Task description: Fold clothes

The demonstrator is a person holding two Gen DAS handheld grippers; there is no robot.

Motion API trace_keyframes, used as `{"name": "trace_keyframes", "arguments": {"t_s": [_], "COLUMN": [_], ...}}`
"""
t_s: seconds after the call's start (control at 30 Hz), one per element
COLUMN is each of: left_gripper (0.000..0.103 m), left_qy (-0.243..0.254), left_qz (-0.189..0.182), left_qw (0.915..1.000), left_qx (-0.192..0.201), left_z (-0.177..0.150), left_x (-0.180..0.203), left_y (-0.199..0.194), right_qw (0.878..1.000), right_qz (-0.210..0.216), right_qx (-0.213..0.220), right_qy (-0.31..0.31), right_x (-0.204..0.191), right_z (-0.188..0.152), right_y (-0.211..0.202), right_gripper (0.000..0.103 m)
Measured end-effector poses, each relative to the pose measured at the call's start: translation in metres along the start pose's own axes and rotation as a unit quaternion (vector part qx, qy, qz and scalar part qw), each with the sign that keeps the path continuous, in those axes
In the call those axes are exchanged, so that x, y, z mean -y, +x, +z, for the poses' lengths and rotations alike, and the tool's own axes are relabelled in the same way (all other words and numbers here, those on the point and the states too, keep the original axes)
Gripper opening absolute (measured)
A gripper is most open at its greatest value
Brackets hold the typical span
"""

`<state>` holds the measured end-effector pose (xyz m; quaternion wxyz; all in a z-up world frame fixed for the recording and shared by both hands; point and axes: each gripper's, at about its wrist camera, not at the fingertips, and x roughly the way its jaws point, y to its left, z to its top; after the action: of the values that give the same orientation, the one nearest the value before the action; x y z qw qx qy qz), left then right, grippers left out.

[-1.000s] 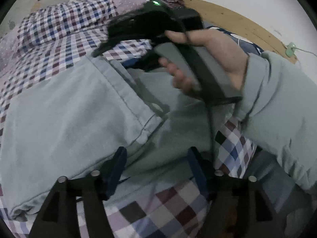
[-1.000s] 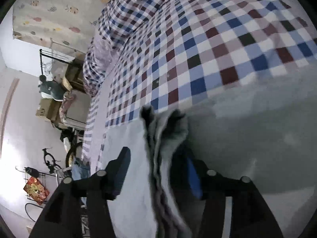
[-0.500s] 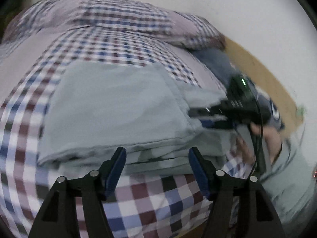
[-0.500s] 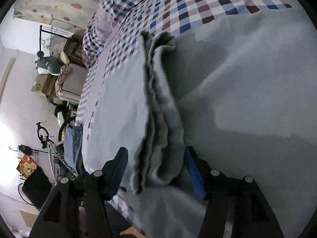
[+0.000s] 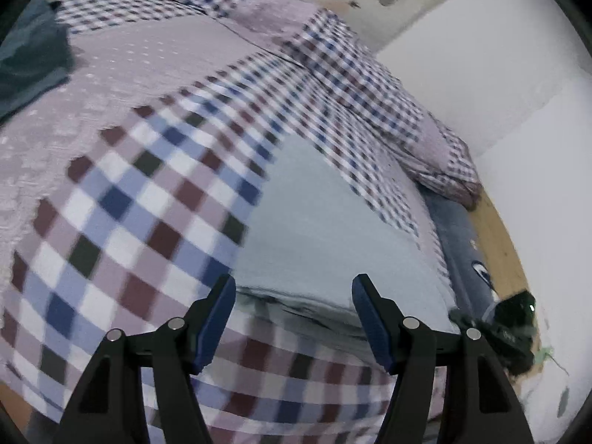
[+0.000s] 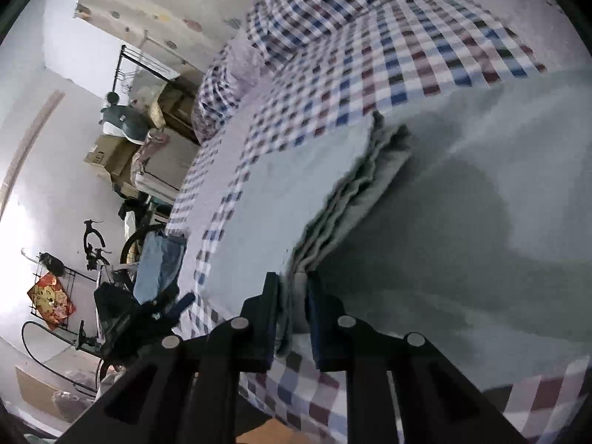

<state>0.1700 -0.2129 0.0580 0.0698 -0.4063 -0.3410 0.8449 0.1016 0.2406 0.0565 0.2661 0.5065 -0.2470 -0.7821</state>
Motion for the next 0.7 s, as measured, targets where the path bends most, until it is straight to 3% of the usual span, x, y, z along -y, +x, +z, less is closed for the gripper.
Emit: {"name": "trace_keyframes", "arguments": {"t_s": [0.1, 0.23, 0.43, 0.5, 0.7], "left_gripper": [0.07, 0.07, 0.069, 0.065, 0.036], "left_qy": [-0.026, -0.074, -0.06, -0.061, -0.08], "left_qz": [0.013, -0.01, -0.063, -0.065, -0.058], "left_qw": [0.9995, 0.9967, 0.9949, 0.9936, 0.993], "left_qx": [-0.008, -0.032, -0.051, -0.07, -0.065], "left_z": [0.003, 0.006, 0.006, 0.003, -0.002], "left_x": [-0.015, -0.032, -0.019, -0.013, -0.023], "left_y": [0.004, 0.022, 0.046, 0.058, 0.066], "right_qw": [0.999, 0.998, 0.994, 0.992, 0.991], "right_qz": [-0.024, -0.034, -0.098, -0.116, -0.083], "right_qx": [-0.033, -0.045, -0.031, -0.024, 0.035], "right_qy": [0.027, 0.027, -0.023, -0.039, -0.099], "right_x": [0.024, 0.031, 0.016, 0.007, -0.03], "right_z": [-0.007, -0.008, -0.006, -0.005, 0.002], "right_y": [0.014, 0.014, -0.004, -0.007, -0.026], "right_gripper": [0.015, 0.018, 0.024, 0.024, 0.025]}}
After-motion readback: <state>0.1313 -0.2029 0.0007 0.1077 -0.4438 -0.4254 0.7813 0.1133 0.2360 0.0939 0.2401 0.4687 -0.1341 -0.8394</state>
